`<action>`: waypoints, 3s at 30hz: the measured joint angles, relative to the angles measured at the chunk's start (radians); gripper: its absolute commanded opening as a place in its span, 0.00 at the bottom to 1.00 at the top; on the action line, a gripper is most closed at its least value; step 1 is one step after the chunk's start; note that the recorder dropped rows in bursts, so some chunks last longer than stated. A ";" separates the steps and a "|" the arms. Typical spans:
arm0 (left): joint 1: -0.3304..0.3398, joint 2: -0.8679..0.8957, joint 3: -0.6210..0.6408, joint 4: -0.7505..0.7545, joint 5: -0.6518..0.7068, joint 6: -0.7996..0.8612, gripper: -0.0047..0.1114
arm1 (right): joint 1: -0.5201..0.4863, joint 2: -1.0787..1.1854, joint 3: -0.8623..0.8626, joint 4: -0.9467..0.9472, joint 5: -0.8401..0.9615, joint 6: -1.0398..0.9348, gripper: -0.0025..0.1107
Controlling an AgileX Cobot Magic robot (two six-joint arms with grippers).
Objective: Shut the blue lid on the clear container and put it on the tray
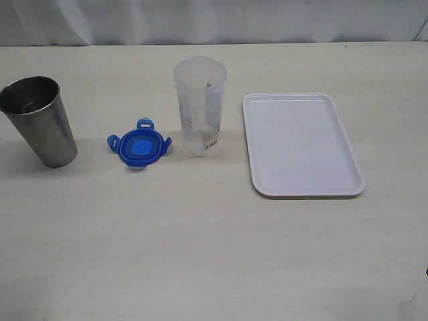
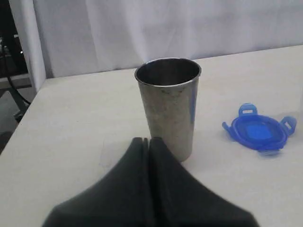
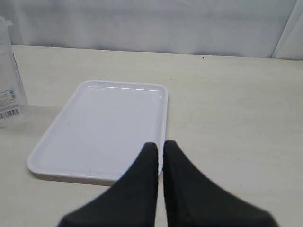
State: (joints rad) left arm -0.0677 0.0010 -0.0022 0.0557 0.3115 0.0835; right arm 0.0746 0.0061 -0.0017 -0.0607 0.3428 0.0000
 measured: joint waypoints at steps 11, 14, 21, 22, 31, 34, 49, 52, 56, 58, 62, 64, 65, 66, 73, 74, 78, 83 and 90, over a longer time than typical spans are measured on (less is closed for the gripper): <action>0.000 -0.001 0.000 -0.214 -0.516 -0.045 0.04 | 0.000 0.000 0.000 0.000 0.000 0.000 0.06; 0.000 -0.001 0.000 -0.242 -0.658 -0.237 0.04 | 0.000 0.000 0.000 0.000 0.000 0.000 0.06; 0.000 0.071 -0.044 0.068 -0.733 -0.468 0.55 | 0.000 0.000 0.000 0.000 0.000 0.000 0.06; 0.000 0.100 -0.058 0.105 -0.745 -0.489 0.72 | 0.000 0.000 0.000 0.000 0.000 0.000 0.06; 0.000 0.461 -0.097 0.209 -0.822 -0.524 0.94 | 0.000 0.000 0.000 0.000 0.000 0.000 0.06; 0.000 0.599 -0.097 0.212 -0.850 -0.500 0.94 | 0.000 0.000 0.000 0.000 0.000 0.000 0.06; 0.000 1.379 -0.099 0.131 -1.276 -0.272 0.94 | 0.000 0.000 0.000 0.000 0.000 0.000 0.06; 0.000 1.500 -0.101 0.097 -1.366 -0.224 0.94 | 0.000 0.000 0.000 0.000 0.000 0.000 0.06; 0.000 1.637 -0.118 0.084 -1.476 -0.189 0.94 | 0.000 0.000 0.000 0.000 0.000 0.000 0.06; 0.000 1.682 -0.143 0.071 -1.487 -0.187 0.94 | 0.000 0.000 0.000 0.000 0.000 0.000 0.06; 0.000 1.763 -0.193 0.067 -1.503 -0.187 0.94 | 0.000 0.000 0.000 0.000 0.000 0.000 0.06; 0.000 1.806 -0.217 0.067 -1.510 -0.176 0.94 | 0.000 0.000 0.000 0.000 0.000 0.000 0.06; 0.000 1.823 -0.226 0.067 -1.511 -0.170 0.94 | 0.000 0.000 0.000 0.000 0.000 0.000 0.06; 0.000 1.843 -0.233 0.067 -1.514 -0.162 0.94 | 0.000 0.000 0.000 0.000 0.000 0.000 0.06; 0.000 1.965 -0.303 0.067 -1.516 -0.135 0.94 | 0.000 0.000 0.000 0.000 0.000 0.000 0.06; 0.000 1.976 -0.313 0.067 -1.516 -0.135 0.94 | 0.000 0.000 0.000 0.000 0.000 0.000 0.06; 0.000 2.008 -0.346 0.067 -1.516 -0.135 0.94 | 0.000 0.000 0.000 0.000 0.000 0.000 0.06; 0.000 2.014 -0.373 0.067 -1.518 -0.137 0.94 | 0.000 0.000 0.000 0.000 0.000 0.000 0.06; 0.000 2.016 -0.407 0.067 -1.517 -0.137 0.93 | 0.000 0.000 0.000 0.000 0.000 0.000 0.06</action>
State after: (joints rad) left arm -0.0677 2.0174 -0.4088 0.1225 -1.2059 -0.0540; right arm 0.0746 0.0061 -0.0017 -0.0607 0.3428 0.0000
